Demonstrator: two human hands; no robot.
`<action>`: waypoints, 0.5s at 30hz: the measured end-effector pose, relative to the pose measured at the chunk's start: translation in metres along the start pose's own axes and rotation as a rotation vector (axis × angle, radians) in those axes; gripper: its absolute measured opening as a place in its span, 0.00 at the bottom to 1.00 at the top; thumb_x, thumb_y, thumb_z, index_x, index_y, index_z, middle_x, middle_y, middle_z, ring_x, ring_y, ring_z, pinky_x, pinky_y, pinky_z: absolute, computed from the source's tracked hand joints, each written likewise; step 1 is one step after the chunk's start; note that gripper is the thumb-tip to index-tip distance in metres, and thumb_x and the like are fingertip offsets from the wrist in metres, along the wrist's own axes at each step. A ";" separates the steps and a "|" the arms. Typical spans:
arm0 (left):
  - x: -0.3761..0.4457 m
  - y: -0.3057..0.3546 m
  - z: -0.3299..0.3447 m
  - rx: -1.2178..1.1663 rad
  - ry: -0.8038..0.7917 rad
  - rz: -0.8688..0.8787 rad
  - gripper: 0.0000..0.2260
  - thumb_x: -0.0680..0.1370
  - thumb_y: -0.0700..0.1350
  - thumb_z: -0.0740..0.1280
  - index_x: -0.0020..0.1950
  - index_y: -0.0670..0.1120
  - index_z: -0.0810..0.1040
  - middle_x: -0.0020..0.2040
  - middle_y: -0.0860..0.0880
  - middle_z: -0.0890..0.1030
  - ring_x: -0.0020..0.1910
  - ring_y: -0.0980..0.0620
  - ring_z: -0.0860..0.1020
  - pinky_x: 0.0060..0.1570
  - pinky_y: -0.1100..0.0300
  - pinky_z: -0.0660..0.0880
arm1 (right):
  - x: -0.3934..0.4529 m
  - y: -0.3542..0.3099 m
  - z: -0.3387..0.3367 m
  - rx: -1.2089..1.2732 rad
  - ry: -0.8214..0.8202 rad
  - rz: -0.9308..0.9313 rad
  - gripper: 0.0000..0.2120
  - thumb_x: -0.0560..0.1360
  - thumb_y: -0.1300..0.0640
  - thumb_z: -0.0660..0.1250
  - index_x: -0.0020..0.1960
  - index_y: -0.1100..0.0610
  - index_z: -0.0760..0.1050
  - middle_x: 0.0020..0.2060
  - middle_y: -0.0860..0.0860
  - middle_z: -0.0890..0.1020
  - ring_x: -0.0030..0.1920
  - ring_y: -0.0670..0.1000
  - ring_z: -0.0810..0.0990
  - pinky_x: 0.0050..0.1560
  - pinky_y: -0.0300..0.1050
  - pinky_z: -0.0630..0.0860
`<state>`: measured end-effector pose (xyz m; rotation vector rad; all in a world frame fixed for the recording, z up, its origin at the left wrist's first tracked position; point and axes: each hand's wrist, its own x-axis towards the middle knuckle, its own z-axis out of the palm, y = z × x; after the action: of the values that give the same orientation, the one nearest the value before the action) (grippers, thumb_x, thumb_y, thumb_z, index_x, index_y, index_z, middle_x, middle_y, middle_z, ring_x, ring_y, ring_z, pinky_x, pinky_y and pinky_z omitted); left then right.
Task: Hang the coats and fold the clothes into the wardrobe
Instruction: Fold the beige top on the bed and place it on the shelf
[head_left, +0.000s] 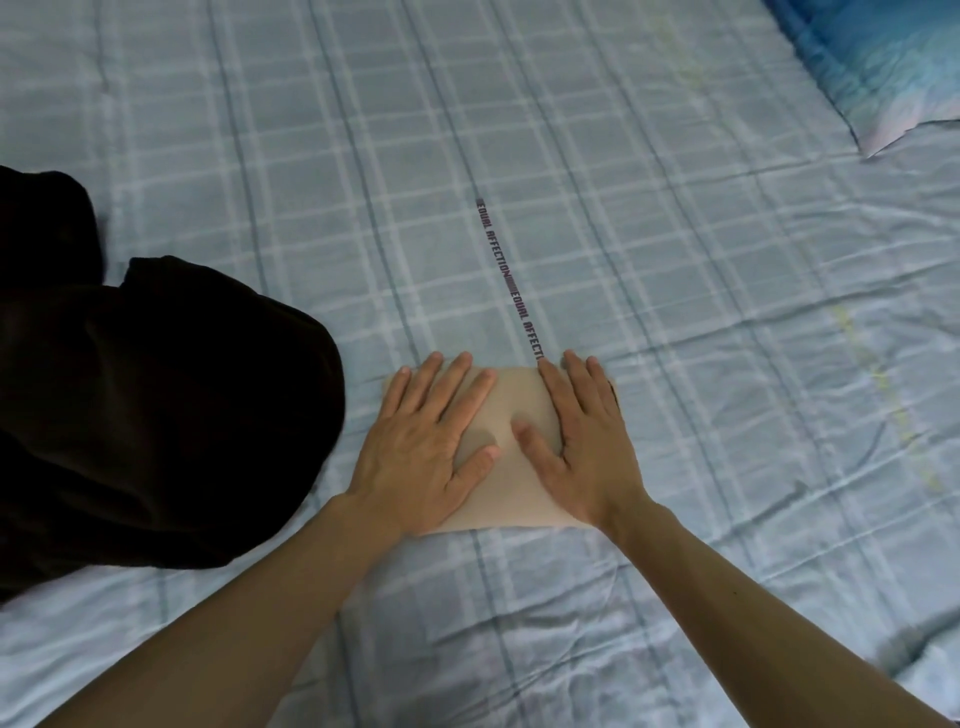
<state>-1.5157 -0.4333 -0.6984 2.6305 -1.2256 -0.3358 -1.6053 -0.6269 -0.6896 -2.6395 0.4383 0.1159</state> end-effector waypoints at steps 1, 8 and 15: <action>-0.002 0.000 -0.001 0.006 -0.001 0.004 0.32 0.82 0.65 0.46 0.82 0.50 0.51 0.82 0.47 0.53 0.81 0.44 0.49 0.78 0.42 0.48 | -0.001 0.001 -0.001 -0.016 0.003 -0.014 0.36 0.78 0.33 0.50 0.81 0.49 0.53 0.81 0.53 0.52 0.81 0.53 0.43 0.80 0.52 0.42; -0.034 -0.001 -0.007 0.043 -0.001 0.142 0.29 0.83 0.57 0.51 0.81 0.45 0.55 0.82 0.47 0.52 0.81 0.48 0.48 0.78 0.45 0.52 | -0.030 0.005 -0.008 -0.142 0.072 -0.360 0.26 0.84 0.48 0.52 0.80 0.55 0.58 0.80 0.55 0.56 0.81 0.57 0.50 0.77 0.64 0.53; -0.060 0.005 0.001 0.028 -0.023 0.138 0.39 0.78 0.63 0.61 0.81 0.44 0.53 0.82 0.45 0.50 0.81 0.46 0.47 0.77 0.44 0.54 | -0.050 0.009 -0.009 -0.161 -0.024 -0.387 0.44 0.75 0.32 0.65 0.81 0.54 0.54 0.81 0.56 0.50 0.81 0.57 0.47 0.78 0.62 0.52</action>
<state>-1.5570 -0.3907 -0.6908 2.5540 -1.4205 -0.3277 -1.6559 -0.6241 -0.6776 -2.8219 -0.0990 0.0604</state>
